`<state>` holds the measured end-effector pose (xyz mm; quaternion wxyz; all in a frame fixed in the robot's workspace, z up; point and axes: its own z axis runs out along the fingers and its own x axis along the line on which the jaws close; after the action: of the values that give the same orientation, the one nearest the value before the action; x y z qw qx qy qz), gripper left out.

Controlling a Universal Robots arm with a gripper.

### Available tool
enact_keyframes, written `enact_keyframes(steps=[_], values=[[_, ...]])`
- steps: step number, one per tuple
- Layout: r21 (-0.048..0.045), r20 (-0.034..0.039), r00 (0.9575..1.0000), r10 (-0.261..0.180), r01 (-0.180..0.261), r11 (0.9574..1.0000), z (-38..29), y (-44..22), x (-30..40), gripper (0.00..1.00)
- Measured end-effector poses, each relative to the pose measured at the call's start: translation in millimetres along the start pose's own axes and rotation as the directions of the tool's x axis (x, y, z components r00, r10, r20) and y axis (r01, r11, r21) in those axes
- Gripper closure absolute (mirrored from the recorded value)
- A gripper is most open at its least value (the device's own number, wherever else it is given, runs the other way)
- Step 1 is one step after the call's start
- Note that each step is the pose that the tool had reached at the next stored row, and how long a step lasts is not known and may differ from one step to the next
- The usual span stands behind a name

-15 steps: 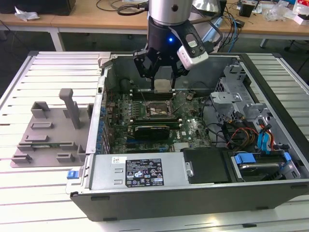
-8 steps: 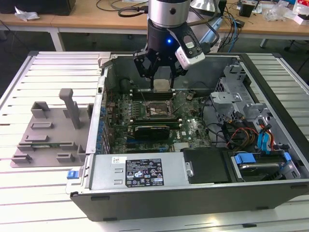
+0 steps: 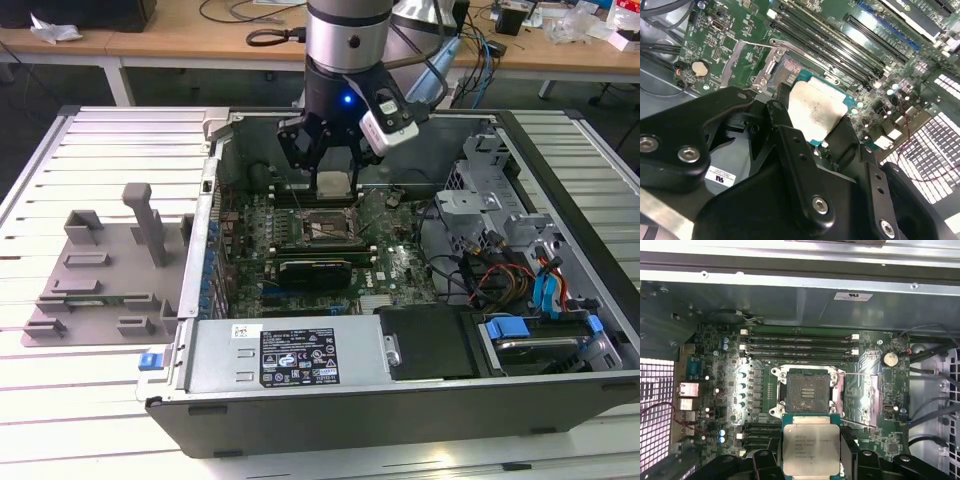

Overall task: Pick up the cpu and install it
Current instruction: 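Pick up the cpu and move it towards the insertion slot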

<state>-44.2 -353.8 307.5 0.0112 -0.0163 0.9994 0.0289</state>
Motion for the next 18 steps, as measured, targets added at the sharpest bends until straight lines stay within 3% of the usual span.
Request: enact_keyframes(steps=[10,18], values=[[-0.0001,-0.0005,1.0,0.0,0.0,1.0,28.8,11.9,0.1,0.45],[0.0003,-0.0009,1.0,0.0,0.0,1.0,42.8,15.2,-3.3,0.45]])
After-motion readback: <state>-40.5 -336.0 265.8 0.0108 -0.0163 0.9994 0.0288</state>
